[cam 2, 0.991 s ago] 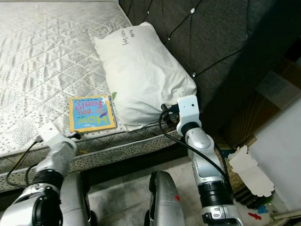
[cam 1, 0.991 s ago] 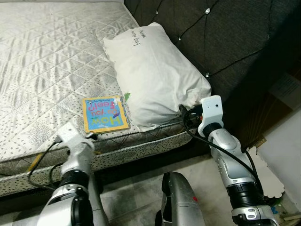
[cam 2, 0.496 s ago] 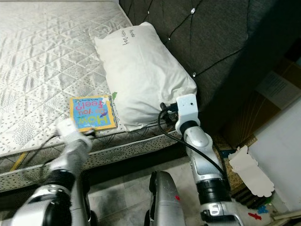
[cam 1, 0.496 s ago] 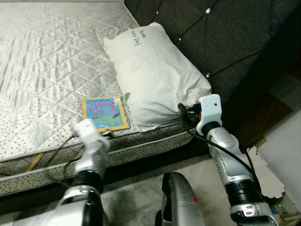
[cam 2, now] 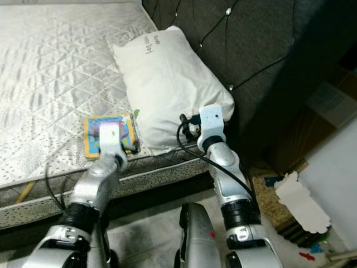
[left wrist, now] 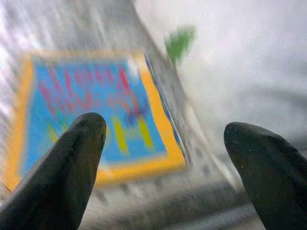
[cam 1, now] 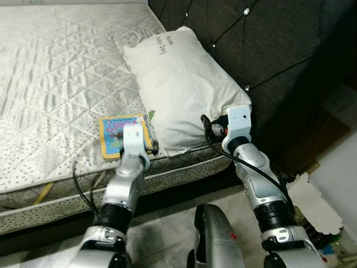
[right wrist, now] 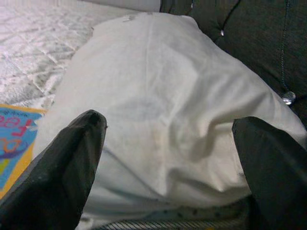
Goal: Clean up the room
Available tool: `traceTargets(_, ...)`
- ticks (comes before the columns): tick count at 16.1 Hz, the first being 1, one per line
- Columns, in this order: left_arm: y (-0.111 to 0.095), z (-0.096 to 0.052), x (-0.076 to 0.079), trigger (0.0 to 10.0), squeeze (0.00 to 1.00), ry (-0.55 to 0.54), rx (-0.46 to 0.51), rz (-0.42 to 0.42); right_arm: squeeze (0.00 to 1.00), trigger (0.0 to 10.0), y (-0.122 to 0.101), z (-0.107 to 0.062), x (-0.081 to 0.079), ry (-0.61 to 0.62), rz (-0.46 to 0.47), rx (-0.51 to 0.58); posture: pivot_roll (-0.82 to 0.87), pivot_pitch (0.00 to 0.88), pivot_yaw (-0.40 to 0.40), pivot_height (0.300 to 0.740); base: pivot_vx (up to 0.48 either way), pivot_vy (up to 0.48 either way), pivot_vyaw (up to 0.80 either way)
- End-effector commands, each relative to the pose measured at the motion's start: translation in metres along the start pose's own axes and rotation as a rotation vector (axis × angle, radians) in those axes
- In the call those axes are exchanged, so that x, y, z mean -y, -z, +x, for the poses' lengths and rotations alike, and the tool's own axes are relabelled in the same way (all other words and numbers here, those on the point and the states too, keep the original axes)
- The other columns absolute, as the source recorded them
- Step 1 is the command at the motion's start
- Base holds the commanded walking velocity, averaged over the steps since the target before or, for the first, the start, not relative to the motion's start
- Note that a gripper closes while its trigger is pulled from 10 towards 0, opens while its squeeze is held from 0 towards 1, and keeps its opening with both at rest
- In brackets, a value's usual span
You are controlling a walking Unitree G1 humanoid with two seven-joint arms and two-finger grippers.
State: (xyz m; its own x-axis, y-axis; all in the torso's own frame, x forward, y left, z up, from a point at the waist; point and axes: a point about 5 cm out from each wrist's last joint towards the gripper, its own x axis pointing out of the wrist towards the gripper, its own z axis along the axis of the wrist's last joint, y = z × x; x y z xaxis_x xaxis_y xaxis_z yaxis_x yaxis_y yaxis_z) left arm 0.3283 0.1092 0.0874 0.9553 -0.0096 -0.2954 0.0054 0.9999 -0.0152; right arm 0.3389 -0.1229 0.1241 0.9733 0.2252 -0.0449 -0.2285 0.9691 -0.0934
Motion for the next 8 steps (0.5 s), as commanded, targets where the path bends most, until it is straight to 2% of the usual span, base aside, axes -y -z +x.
traceTargets(1, -0.014, -0.003, -0.002, 10.0, 0.00, -0.010, 0.080, 0.030, 0.00, 10.0, -0.002, 0.003, 0.000, 0.015, 0.015, 0.015, -0.07, 0.000, -0.064, 0.563, 0.000, 0.000, 0.00)
traceTargets(3, -0.029, -0.013, -0.030, 10.0, 0.00, -0.131, 0.199, 0.031, 0.00, 10.0, -0.003, 0.007, -0.008, 0.016, 0.056, 0.045, -0.05, 0.000, -0.054, 0.563, 0.000, 0.000, 0.00)
traceTargets(4, -0.031, -0.016, -0.040, 10.0, 0.00, -0.169, 0.227, 0.019, 0.00, 10.0, -0.002, 0.008, -0.009, 0.020, 0.065, 0.051, -0.04, 0.000, -0.054, 0.563, 0.000, 0.000, 0.00)
traceTargets(6, -0.026, -0.030, -0.064, 10.0, 0.00, -0.256, 0.269, 0.036, 0.00, 10.0, -0.004, 0.010, -0.005, 0.056, 0.096, 0.075, -0.03, 0.000, -0.050, 0.563, 0.000, 0.000, 0.00)
traceTargets(7, -0.024, -0.032, -0.070, 10.0, 0.00, -0.278, 0.272, 0.037, 0.00, 10.0, -0.005, 0.011, -0.004, 0.062, 0.100, 0.081, -0.03, 0.000, -0.047, 0.563, 0.000, 0.000, 0.00)
traceTargets(8, -0.026, -0.044, -0.085, 10.0, 0.00, -0.332, 0.327, 0.062, 0.00, 10.0, -0.007, 0.014, -0.001, 0.081, 0.105, 0.099, -0.02, 0.000, -0.045, 0.563, 0.000, 0.000, 0.00)
